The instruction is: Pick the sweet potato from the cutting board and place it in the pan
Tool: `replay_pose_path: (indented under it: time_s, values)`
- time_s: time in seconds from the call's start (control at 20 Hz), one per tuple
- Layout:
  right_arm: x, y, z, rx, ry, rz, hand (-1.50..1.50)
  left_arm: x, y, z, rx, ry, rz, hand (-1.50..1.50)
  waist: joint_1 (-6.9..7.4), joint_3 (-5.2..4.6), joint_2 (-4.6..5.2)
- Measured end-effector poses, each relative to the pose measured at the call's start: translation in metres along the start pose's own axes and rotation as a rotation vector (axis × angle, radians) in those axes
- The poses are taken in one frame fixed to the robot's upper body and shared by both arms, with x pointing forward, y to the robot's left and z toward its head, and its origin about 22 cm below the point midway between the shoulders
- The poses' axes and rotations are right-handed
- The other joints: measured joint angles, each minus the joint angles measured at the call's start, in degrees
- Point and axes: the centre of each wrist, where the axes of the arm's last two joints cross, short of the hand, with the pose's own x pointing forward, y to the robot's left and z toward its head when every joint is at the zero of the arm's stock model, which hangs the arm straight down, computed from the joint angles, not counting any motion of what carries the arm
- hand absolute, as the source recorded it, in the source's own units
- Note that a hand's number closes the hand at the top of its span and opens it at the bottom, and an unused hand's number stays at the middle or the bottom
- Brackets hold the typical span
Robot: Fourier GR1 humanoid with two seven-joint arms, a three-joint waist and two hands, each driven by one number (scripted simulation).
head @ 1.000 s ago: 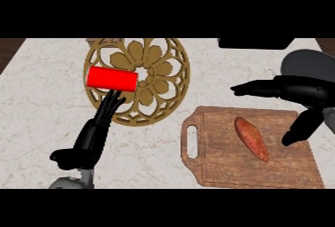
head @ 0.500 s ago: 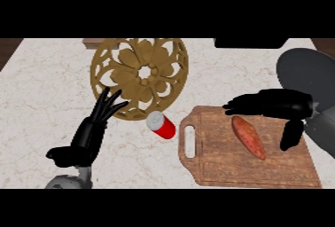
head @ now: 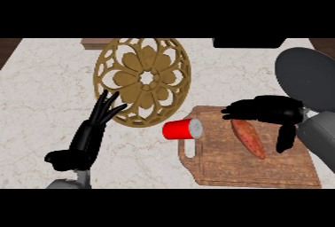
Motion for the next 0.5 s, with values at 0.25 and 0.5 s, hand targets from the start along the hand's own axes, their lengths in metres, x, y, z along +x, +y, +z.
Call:
replay_pose_path:
  time_s: [0.25,0.5]
  values:
    - [-0.004,0.000,-0.007,-0.013,0.001,-0.024,-1.50,-0.002,-0.005,-0.002,0.001,0.001,0.007,0.00,-0.04,0.00,-0.02]
    - [-0.005,0.007,-0.018,0.000,0.012,-0.035,-1.50,-0.004,-0.006,0.000,0.002,-0.006,0.003,0.00,-0.07,-0.01,-0.04]
